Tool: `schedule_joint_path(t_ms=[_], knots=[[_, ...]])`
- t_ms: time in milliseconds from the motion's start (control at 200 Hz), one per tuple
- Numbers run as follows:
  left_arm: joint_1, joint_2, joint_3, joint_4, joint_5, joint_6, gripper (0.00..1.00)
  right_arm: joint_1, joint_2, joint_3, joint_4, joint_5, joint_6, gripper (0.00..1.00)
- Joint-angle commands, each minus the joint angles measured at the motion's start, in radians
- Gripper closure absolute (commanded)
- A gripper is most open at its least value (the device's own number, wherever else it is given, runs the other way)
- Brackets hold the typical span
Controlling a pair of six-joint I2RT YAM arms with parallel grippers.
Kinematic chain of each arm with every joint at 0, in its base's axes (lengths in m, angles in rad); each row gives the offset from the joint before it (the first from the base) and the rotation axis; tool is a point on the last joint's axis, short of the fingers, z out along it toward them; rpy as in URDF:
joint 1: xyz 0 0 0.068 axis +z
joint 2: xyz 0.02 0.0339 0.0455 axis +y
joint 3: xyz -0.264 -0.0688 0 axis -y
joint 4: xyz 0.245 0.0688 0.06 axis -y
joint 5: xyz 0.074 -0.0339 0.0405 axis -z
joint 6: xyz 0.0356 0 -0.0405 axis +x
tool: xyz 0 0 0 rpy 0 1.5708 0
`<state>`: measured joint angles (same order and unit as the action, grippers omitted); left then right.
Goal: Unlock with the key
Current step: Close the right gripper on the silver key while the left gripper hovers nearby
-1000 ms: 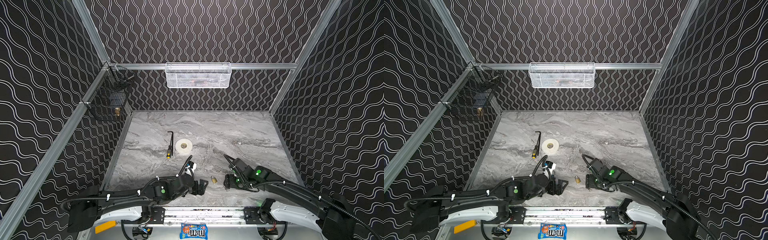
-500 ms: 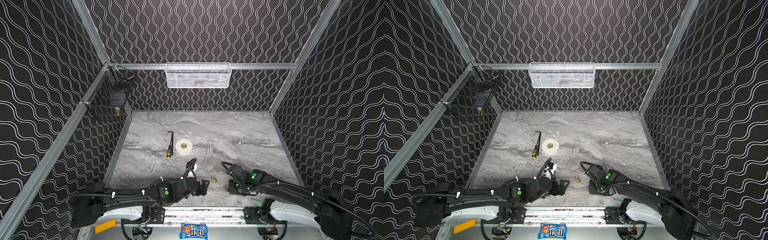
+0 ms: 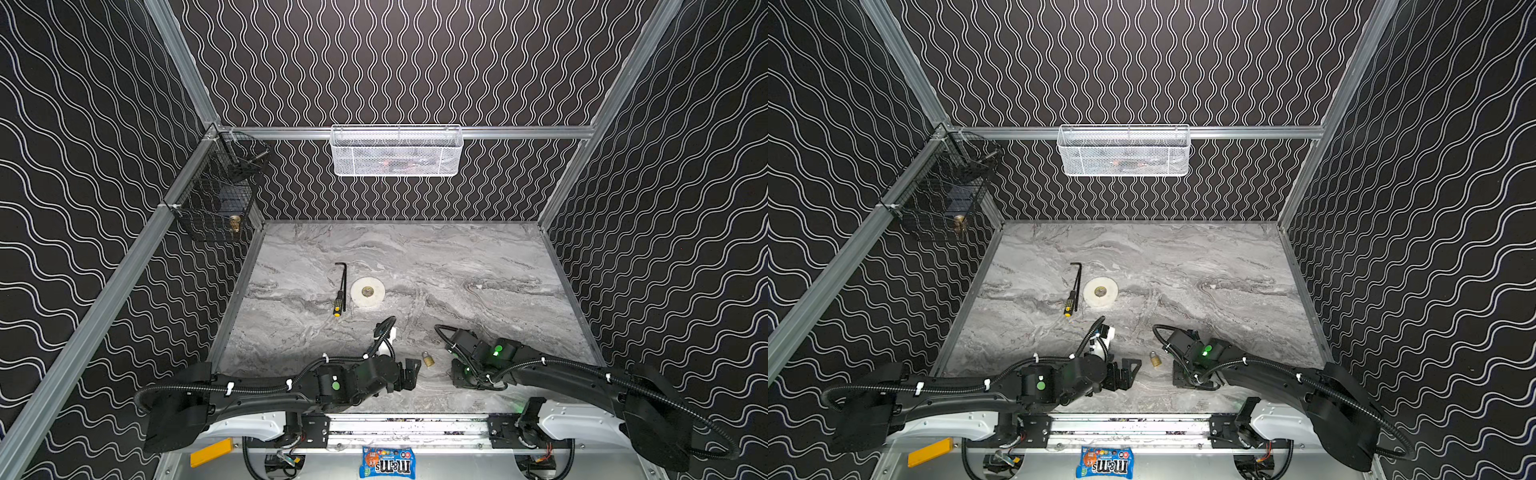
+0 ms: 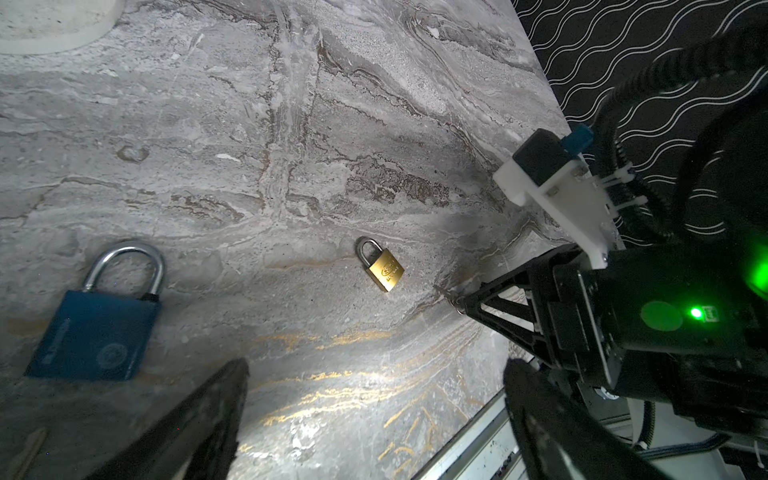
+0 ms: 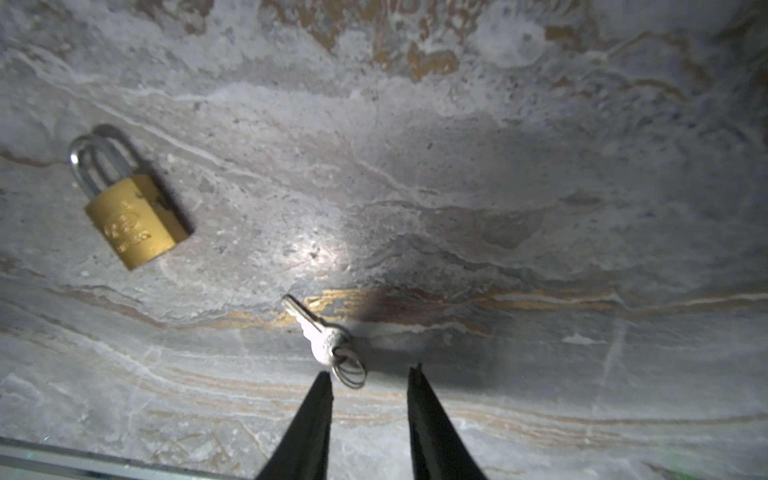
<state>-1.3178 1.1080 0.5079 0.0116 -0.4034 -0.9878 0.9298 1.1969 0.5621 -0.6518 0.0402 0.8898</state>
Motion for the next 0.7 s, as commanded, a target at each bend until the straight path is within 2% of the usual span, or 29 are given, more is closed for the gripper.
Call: schedule_joint_path(t_ms=[0, 696], knots=[[-0.001, -0.005, 0.007, 0.009, -0.019, 0.011, 0.01, 0.007, 0.013, 0.011, 0.012, 0.020, 0.023, 0.70], [-0.001, -0.057, -0.013, -0.012, -0.040, 0.018, 0.01, 0.038, 0.110, 0.041, 0.007, 0.041, 0.021, 0.82]])
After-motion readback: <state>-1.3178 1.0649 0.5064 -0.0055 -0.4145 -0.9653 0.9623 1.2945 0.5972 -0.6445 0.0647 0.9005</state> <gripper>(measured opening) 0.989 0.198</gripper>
